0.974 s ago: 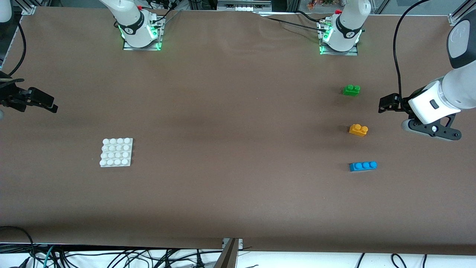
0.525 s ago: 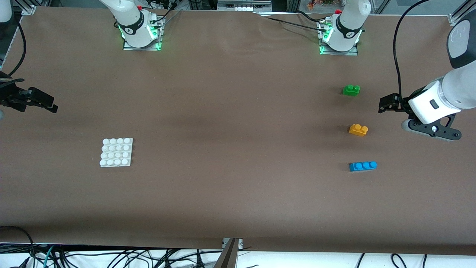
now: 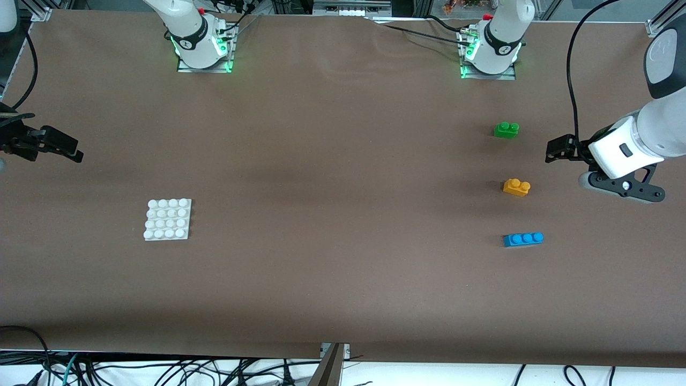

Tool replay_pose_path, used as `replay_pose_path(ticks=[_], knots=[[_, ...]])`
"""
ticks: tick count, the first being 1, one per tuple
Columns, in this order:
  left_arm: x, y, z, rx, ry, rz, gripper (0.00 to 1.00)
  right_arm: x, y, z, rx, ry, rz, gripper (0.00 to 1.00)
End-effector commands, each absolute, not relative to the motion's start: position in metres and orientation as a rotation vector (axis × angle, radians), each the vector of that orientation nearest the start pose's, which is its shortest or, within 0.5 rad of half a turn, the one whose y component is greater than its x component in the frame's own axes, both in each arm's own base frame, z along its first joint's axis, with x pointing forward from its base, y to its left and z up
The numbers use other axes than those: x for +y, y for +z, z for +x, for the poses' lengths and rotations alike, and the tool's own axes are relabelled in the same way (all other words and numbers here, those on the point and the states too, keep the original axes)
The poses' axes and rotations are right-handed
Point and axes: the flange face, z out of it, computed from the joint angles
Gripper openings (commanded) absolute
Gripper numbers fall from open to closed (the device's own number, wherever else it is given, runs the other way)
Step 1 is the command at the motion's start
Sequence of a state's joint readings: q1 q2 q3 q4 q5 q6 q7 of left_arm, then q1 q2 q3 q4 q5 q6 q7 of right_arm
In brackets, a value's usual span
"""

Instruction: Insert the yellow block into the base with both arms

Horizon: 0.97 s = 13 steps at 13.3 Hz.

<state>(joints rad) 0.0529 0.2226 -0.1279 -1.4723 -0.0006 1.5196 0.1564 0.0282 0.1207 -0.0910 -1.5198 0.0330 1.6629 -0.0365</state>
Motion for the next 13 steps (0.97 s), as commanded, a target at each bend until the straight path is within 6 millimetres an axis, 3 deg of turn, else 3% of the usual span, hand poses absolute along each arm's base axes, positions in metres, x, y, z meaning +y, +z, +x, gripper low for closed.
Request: replay_pose_path(ticks=[1, 6, 9, 13], knots=[[-0.037, 0.541, 0.606, 0.365, 0.280, -3.140, 1.00, -0.031, 0.573, 0.601, 0.070, 0.010, -3.125, 1.00], [-0.037, 0.542, 0.606, 0.364, 0.277, -3.139, 1.00, -0.037, 0.515, 0.623, 0.084, 0.135, -3.135, 1.00], [-0.037, 0.542, 0.606, 0.367, 0.277, -3.139, 1.00, -0.038, 0.443, 0.648, 0.086, 0.227, -3.139, 1.00], [-0.036, 0.542, 0.606, 0.367, 0.277, -3.139, 1.00, -0.039, 0.375, 0.666, 0.099, 0.262, -3.146, 1.00]])
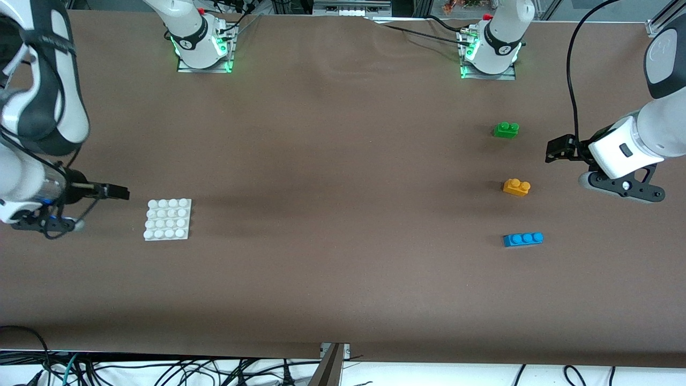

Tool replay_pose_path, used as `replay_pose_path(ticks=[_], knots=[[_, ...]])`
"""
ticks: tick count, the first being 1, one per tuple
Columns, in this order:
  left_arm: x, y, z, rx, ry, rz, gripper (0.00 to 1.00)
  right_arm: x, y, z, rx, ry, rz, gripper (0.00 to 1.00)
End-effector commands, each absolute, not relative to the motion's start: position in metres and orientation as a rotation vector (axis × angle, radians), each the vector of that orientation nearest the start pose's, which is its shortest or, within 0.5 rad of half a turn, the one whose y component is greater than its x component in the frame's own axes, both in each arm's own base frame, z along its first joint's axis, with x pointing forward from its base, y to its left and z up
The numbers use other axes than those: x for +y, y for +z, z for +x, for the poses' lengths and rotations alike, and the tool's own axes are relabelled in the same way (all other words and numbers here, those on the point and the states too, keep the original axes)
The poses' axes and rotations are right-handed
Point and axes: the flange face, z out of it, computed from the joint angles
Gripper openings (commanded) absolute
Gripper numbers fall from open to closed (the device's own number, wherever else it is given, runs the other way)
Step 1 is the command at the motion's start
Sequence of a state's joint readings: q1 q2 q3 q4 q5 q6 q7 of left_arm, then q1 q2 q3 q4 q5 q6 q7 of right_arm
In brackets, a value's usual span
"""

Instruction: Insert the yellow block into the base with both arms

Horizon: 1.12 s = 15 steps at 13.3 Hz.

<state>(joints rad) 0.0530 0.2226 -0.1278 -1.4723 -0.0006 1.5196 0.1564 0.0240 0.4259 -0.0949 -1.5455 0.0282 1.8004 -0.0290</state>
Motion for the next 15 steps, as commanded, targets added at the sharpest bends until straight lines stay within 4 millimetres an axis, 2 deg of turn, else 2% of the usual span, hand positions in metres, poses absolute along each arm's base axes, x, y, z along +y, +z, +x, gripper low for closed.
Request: replay_pose_path(ticks=[1, 2, 6, 8, 11, 15], knots=[[-0.035, 0.541, 0.606, 0.367, 0.280, -3.139, 1.00, -0.041, 0.352, 0.672, 0.100, 0.253, -3.151, 1.00], [-0.035, 0.541, 0.606, 0.365, 0.280, -3.139, 1.00, -0.041, 0.330, 0.677, 0.098, 0.248, -3.157, 1.00], [-0.035, 0.542, 0.606, 0.362, 0.277, -3.139, 1.00, -0.039, 0.262, 0.684, 0.080, 0.254, -3.168, 1.00], [-0.035, 0.541, 0.606, 0.362, 0.280, -3.139, 1.00, -0.035, 0.238, 0.680, 0.065, 0.247, -3.171, 1.00], [-0.036, 0.542, 0.606, 0.362, 0.277, -3.139, 1.00, -0.036, 0.223, 0.677, 0.048, 0.258, -3.181, 1.00], [-0.037, 0.542, 0.606, 0.367, 0.275, -3.139, 1.00, -0.026, 0.209, 0.673, -0.021, 0.279, -3.185, 1.00]])
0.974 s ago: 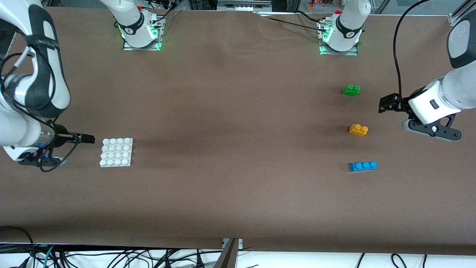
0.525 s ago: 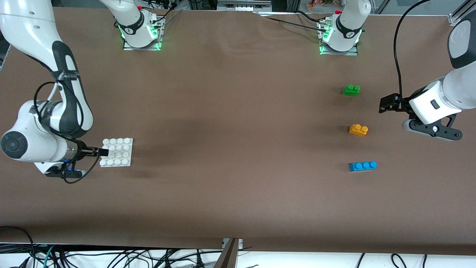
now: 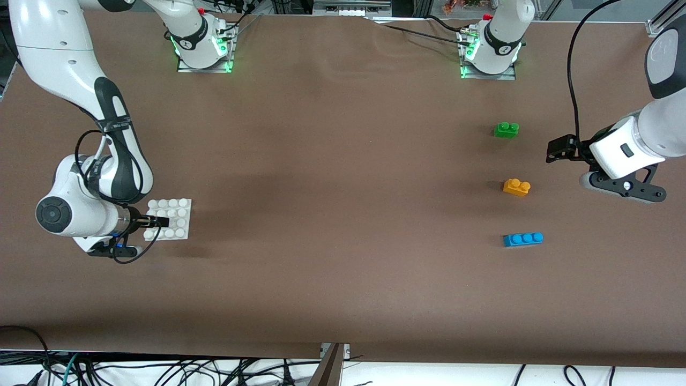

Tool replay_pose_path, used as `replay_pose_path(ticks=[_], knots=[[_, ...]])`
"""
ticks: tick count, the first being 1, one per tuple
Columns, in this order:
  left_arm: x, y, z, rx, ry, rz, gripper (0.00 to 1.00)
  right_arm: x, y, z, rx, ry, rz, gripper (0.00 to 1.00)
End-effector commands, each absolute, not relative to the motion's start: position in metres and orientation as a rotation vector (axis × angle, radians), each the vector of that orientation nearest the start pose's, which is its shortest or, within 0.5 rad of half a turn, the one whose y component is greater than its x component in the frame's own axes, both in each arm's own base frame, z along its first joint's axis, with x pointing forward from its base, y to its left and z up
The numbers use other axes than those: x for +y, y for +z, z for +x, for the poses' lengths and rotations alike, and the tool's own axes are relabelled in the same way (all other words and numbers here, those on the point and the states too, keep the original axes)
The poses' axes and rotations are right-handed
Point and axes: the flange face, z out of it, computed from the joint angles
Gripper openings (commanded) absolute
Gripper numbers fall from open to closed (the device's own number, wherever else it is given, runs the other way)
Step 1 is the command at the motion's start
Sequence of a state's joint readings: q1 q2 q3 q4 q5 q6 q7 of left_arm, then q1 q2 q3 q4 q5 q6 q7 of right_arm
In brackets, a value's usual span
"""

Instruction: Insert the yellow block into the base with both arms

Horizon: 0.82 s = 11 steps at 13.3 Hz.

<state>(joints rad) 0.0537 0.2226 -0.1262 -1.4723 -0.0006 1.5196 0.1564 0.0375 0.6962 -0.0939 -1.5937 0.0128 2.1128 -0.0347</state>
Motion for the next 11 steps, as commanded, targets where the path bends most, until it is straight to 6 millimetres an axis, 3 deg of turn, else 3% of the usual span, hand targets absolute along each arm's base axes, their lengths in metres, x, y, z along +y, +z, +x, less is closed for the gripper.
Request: replay_pose_path(ticks=[1, 11], knots=[[-0.037, 0.542, 0.606, 0.367, 0.275, -3.139, 1.00, -0.025, 0.206, 0.670, -0.023, 0.294, -3.183, 1.00], [-0.037, 0.543, 0.606, 0.367, 0.272, -3.139, 1.00, -0.020, 0.183, 0.656, -0.042, 0.306, -3.181, 1.00]])
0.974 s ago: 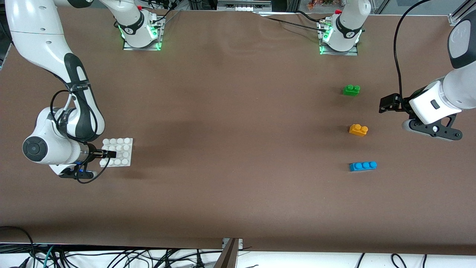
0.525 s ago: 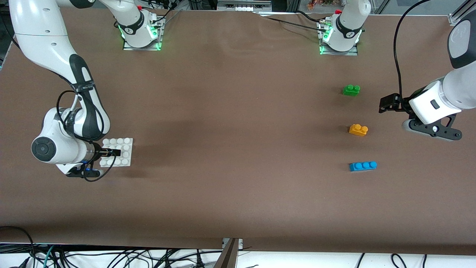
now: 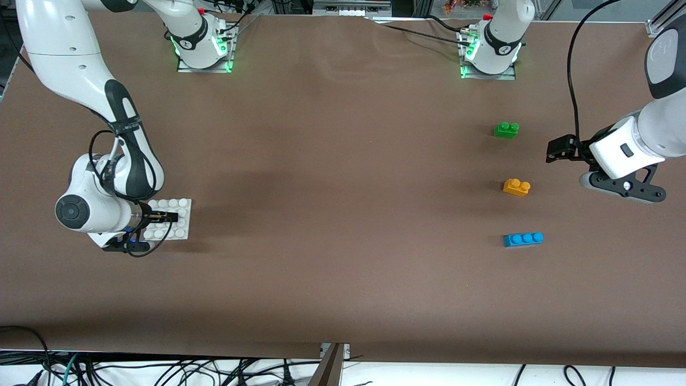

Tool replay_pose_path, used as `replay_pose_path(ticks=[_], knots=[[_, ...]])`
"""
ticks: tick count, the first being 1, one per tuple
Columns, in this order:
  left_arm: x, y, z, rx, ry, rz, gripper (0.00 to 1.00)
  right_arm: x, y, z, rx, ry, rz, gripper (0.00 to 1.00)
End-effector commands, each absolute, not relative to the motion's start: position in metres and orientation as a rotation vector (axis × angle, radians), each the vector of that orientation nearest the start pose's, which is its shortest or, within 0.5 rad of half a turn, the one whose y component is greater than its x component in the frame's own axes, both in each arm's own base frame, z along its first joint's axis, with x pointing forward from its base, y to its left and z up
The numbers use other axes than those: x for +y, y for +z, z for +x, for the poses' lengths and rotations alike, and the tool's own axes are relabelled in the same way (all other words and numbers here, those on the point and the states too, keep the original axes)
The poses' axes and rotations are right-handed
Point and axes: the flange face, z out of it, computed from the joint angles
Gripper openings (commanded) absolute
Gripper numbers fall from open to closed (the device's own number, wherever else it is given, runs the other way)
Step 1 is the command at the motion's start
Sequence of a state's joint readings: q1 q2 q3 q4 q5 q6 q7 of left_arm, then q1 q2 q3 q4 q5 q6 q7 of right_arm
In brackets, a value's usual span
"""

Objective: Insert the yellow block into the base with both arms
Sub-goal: 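Slide the white plate with the right gripper toward the table's middle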

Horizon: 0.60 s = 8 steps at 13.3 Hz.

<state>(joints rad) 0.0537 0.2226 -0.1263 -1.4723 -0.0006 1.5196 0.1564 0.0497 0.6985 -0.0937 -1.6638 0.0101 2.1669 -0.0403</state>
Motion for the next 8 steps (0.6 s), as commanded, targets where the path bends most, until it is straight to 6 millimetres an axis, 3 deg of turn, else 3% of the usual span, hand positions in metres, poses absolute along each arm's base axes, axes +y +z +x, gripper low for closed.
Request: replay_pose_path(ticks=[1, 5, 8], knots=[[-0.037, 0.543, 0.606, 0.367, 0.272, -3.139, 1.00, -0.020, 0.184, 0.657, -0.043, 0.294, -3.183, 1.00], [-0.037, 0.543, 0.606, 0.367, 0.272, -3.139, 1.00, -0.005, 0.181, 0.659, -0.058, 0.277, -3.180, 1.00], [-0.037, 0.543, 0.606, 0.369, 0.272, -3.139, 1.00, 0.022, 0.176, 0.661, -0.090, 0.235, -3.176, 1.00]])
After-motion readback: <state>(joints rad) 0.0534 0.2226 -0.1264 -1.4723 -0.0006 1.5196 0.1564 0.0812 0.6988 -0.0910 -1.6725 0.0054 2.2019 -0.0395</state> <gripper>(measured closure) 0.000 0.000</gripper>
